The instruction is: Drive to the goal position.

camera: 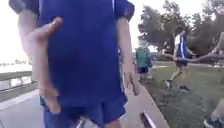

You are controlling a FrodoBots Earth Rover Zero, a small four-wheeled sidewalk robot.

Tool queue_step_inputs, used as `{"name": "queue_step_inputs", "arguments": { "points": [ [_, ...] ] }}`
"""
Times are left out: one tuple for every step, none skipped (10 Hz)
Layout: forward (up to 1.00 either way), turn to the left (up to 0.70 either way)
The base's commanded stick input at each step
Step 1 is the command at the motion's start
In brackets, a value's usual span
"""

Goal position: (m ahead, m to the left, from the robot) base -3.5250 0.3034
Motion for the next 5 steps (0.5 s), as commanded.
{"name": "queue_step_inputs", "arguments": {
  "points": [
    [-0.64, 0.0],
    [-0.77, 0.0],
    [-0.11, 0.0],
    [0.0, 0.0],
    [0.0, 0.0]
  ]
}}
